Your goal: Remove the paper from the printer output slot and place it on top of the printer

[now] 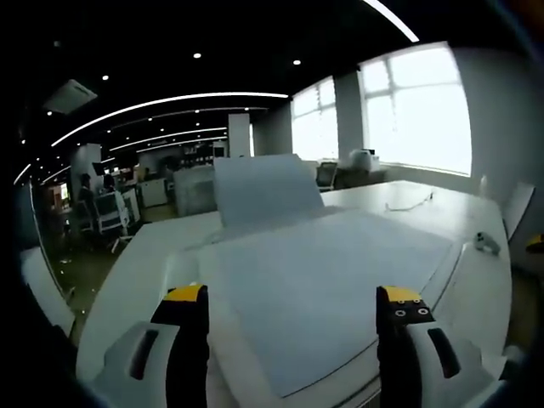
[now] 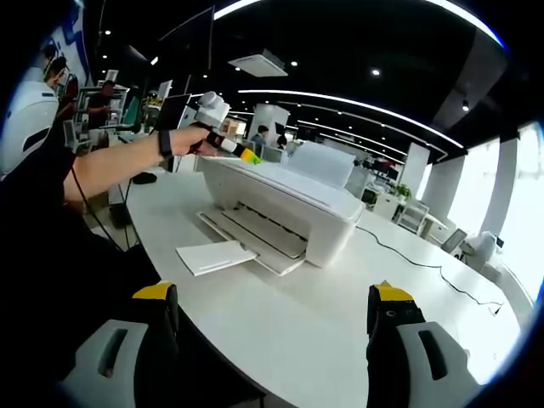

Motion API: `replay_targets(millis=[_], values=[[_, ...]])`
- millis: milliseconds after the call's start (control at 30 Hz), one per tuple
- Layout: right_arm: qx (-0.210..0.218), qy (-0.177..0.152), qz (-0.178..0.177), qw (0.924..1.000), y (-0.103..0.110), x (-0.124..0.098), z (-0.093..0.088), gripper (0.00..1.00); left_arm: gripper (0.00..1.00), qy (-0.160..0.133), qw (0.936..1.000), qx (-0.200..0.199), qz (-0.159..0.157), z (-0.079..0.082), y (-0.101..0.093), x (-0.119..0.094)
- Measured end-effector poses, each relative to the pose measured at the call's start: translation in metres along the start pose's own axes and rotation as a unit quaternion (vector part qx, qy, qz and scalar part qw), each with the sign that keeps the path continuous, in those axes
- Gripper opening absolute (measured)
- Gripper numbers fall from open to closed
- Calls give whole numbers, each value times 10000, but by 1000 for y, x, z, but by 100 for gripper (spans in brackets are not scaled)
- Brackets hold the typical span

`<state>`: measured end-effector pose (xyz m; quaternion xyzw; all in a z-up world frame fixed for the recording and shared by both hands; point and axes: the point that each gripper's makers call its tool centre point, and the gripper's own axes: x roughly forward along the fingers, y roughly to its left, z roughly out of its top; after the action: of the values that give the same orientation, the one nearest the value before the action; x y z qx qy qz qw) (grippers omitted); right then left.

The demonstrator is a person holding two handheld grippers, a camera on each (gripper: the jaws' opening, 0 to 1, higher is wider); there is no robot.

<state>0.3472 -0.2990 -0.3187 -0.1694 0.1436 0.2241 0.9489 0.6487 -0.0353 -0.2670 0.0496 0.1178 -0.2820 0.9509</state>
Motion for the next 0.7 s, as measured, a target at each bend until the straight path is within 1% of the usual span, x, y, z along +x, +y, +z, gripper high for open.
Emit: replay_targets(millis=[433,500,700], values=[[5,3,-20,10000,-2,0,0,87,85,-15,10000,8,-48,-3,-3,-3],[-2,-1,-14,10000,-2,0,0,87,85,-86,10000,0,-24,-1,-1,-5],[1,-1,-25,10000,-2,-1,0,87,85,-113,9999,32,-21,0,-1,-9]])
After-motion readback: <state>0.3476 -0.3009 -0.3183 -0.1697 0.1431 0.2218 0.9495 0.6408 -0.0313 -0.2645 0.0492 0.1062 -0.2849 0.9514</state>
